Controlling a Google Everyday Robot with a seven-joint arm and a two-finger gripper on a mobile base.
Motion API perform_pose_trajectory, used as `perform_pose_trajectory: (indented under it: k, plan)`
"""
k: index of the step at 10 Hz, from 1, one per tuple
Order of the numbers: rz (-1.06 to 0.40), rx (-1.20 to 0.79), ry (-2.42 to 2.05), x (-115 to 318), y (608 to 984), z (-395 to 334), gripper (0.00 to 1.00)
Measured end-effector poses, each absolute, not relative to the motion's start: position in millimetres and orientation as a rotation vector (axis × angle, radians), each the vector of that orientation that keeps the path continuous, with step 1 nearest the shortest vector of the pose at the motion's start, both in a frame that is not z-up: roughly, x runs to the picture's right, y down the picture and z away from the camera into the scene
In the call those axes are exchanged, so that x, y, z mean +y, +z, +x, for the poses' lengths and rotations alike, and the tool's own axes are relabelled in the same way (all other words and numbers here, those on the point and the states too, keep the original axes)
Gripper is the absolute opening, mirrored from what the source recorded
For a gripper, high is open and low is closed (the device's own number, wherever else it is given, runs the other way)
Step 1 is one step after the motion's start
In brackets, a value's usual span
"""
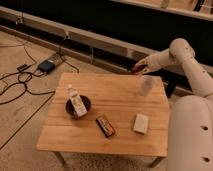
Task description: Place the pepper in the ceramic cup
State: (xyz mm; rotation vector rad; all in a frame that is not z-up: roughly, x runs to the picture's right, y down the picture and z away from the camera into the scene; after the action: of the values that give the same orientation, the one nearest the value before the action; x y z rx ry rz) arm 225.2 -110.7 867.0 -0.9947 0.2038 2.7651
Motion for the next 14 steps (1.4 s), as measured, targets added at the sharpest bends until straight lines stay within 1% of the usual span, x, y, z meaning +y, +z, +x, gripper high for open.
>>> perform_pose_trajectory:
  k: [4,6,10,14]
  plan:
    - [-1.081,0.251,2.895,-109.7,864.3,243.3,0.00]
    - [-1.159,0.292,2.960,-102.6,860.0,250.2,0.00]
    - [-1.279,0.385,3.043,-76.8,859.8,262.6,0.00]
    - [-1.370,0.479,3.128,-48.0,872.3,275.6,0.00]
